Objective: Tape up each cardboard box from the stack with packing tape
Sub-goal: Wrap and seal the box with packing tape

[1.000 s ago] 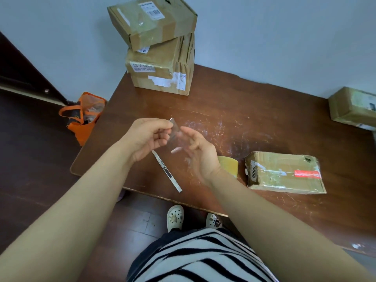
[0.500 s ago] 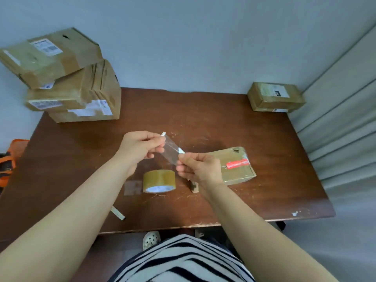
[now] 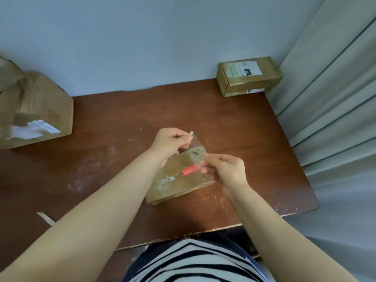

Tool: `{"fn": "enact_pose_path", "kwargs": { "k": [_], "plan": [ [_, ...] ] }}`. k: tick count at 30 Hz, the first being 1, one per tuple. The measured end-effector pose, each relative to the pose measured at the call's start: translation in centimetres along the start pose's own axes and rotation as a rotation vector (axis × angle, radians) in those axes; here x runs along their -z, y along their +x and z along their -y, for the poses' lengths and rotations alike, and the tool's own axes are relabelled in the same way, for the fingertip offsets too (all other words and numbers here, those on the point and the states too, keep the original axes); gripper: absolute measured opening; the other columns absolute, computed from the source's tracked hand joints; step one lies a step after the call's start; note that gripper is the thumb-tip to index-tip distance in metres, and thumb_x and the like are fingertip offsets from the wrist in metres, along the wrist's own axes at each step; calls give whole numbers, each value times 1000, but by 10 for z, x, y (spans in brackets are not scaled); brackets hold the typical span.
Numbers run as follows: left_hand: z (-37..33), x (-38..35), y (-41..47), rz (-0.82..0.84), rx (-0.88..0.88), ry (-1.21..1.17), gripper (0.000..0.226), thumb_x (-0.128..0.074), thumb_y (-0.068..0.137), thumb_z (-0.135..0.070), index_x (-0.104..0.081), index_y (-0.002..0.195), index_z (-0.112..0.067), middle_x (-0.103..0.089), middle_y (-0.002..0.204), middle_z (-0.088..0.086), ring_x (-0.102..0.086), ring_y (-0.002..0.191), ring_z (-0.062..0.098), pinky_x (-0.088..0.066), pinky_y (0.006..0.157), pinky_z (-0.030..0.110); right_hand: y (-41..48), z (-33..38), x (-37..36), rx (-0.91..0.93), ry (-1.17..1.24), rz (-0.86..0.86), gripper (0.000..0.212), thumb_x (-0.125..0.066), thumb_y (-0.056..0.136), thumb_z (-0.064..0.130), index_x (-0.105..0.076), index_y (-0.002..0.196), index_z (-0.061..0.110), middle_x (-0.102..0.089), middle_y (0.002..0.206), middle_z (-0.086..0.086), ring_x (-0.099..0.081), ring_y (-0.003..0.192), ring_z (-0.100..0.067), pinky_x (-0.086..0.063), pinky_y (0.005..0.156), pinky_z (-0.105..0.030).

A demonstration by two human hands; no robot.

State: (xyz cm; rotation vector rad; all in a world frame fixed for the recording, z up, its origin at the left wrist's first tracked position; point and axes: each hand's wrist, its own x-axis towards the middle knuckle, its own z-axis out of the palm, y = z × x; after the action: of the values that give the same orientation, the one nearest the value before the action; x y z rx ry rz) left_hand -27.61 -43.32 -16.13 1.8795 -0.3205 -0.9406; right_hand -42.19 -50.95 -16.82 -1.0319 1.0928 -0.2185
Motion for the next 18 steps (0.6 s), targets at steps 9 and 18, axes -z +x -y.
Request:
{"fn": "enact_pose_path", "kwargs": {
  "k": [9,18],
  "plan": [
    [-7,-25,34,-10,26,154,14,-67,88,-9,-64,75,-15,-65,73,0,-62,63,7,-34,40,12,32,2,13,-126,33,18,7,-70,85,7,-67,84,0,-73,72,-14,-65,49,-14,-41,40,-20],
    [11,-22,51,-9,53,199,2,-69,86,-6,-67,85,-7,-64,71,4,-59,54,3,-34,38,10,42,-6,1,-140,-81,-13,10,-67,88,9,-66,79,4,-72,70,-13,-66,51,-15,-41,41,-20]
  ]
}}
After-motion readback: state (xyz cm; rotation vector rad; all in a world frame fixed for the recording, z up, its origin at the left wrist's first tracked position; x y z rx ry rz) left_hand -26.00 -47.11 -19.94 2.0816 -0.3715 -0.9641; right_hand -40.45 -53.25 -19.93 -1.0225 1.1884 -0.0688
